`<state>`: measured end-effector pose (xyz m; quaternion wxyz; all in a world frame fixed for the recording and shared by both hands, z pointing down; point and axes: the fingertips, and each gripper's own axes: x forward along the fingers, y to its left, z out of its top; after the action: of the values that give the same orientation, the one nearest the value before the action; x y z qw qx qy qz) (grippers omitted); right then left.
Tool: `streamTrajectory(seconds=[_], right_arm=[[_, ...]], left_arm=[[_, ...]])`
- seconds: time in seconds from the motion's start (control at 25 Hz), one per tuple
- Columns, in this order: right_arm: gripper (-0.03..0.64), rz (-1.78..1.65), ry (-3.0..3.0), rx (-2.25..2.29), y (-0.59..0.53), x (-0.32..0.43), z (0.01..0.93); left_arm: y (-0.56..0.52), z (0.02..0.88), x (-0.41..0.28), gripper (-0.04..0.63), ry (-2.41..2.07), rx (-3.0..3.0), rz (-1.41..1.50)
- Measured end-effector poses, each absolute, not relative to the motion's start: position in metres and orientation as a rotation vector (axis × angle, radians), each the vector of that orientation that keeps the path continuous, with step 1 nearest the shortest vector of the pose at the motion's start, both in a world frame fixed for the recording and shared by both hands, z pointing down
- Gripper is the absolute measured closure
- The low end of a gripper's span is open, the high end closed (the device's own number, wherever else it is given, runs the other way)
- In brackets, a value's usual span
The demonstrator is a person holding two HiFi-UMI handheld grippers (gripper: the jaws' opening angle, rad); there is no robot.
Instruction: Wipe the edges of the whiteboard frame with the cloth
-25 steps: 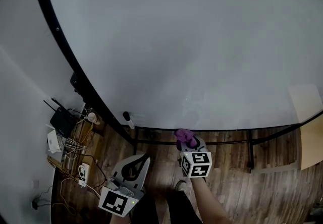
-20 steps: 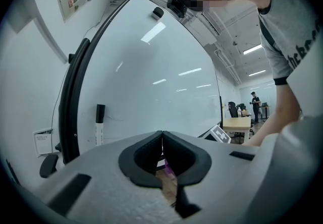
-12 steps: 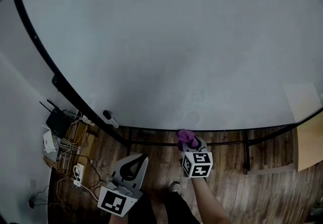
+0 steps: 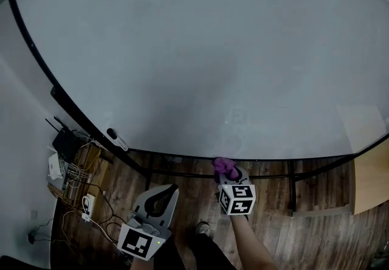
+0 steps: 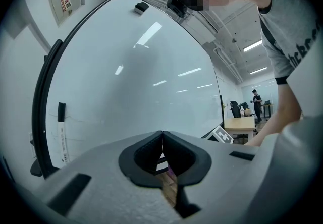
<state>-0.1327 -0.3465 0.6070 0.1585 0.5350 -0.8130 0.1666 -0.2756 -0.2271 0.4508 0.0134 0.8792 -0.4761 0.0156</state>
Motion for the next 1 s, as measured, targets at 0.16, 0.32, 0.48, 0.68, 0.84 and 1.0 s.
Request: streamTrajectory(seconds=[0.16,0.32,0.48,0.68,0.84,1.0], right_arm=[[0.523,0.478,-2.338,1.517,-0.348,-0.120,0.608],[0.523,0.482,-2.343,1.515,-0.346,-0.105,0.609],[0.523,0.485,-2.341,1.522,-0.347,-0.096,0.609],[0.523,0.486,-2.329,1.528,-0.347,-0.093,0.607],[0.525,0.511,-2.333,1.542,-0.346,-0.092,0.607],[0.525,0.514,-2.316,1.557,-0.344,-0.091,0.606]], left_arm=[[-0.226,0.449,-0.262,0.578,-1.516,2.730,0.050],[-0.220,0.447,-0.249,0.578,-1.546,2.723,0.051],[-0.216,0.443,-0.243,0.578,-1.563,2.725,0.043],[-0.210,0.440,-0.243,0.578,-1.560,2.718,0.048],[-0.203,0.438,-0.247,0.578,-1.564,2.720,0.041],[-0.194,0.438,-0.252,0.578,-1.554,2.723,0.035]])
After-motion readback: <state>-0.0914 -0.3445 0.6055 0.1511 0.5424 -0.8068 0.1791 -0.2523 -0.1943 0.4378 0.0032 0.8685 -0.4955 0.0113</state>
